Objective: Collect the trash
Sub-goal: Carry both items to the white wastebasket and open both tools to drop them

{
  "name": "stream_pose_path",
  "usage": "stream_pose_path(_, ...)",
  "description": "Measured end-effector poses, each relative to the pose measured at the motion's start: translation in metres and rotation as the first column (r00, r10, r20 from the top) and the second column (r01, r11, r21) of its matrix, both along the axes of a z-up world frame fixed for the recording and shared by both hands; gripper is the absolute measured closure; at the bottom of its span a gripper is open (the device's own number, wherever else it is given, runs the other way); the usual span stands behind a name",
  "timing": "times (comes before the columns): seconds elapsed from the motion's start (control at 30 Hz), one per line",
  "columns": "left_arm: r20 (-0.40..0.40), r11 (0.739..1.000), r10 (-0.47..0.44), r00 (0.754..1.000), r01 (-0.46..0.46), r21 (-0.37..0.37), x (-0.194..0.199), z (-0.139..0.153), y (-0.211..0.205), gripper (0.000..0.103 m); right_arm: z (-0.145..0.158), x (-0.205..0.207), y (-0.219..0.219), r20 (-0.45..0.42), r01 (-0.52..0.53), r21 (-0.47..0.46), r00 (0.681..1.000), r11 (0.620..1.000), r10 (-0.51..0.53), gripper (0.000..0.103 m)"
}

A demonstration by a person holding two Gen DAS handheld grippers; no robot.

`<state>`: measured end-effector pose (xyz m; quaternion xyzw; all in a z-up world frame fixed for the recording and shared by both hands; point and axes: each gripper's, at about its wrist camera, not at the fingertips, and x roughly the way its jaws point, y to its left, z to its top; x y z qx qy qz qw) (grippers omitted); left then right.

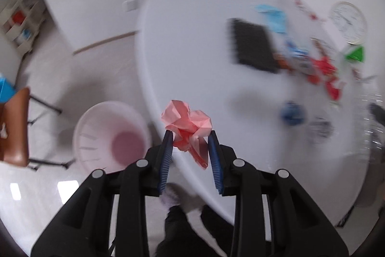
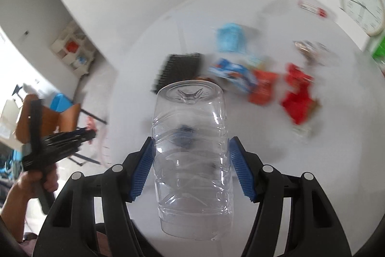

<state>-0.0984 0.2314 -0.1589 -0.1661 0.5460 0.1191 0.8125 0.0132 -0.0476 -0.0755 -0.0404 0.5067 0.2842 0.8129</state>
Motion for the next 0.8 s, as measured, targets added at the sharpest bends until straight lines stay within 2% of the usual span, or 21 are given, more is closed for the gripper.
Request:
stream_pose_path(0.2, -0.132, 0.998, 0.068, 0.989, -0.070, -0.005, 0.000, -0.057, 0.066, 0.073, 0.002, -0.017, 0.082, -0.006, -0.105, 0.014, 0.994, 0.994, 0.105, 0.038)
stream_pose_path(0.3, -0.165, 0.996, 0.081, 0.983, -0.086, -0.020, 0.000, -0.076, 0.086, 0.064, -0.003, -0.024, 0.116, -0.017, -0.148, 0.004, 0.989, 0.989, 0.148, 0.038)
stream_pose_path(0.33, -0.174, 0.995, 0.090, 0.981, -0.098, -0.035, 0.001, -0.081, 0.095, 0.059, -0.006, -0.026, 0.125, -0.022, -0.161, 0.002, 0.987, 0.987, 0.161, 0.038)
stream_pose_path(0.37, -0.177, 0.993, 0.101, 0.979, -0.110, -0.043, 0.000, -0.084, 0.102, 0.050, -0.009, -0.028, 0.140, -0.028, -0.179, -0.005, 0.984, 0.984, 0.178, 0.038)
stream_pose_path(0.4, -0.176, 0.992, 0.111, 0.978, -0.121, -0.042, -0.004, -0.085, 0.106, 0.042, -0.011, -0.030, 0.150, -0.033, -0.190, -0.009, 0.981, 0.982, 0.190, 0.038)
stream_pose_path(0.57, -0.154, 0.986, 0.158, 0.975, -0.164, -0.029, -0.013, -0.075, 0.130, 0.021, -0.026, -0.035, 0.204, -0.054, -0.277, -0.038, 0.960, 0.960, 0.275, 0.038)
stream_pose_path(0.7, -0.136, 0.976, 0.207, 0.969, -0.214, -0.036, -0.034, -0.058, 0.147, 0.014, -0.041, -0.033, 0.249, -0.062, -0.362, -0.062, 0.932, 0.930, 0.358, 0.038)
stream_pose_path(0.8, -0.127, 0.972, 0.220, 0.967, -0.228, -0.056, -0.047, -0.048, 0.153, 0.012, -0.055, -0.028, 0.285, -0.068, -0.424, -0.071, 0.905, 0.903, 0.420, 0.038)
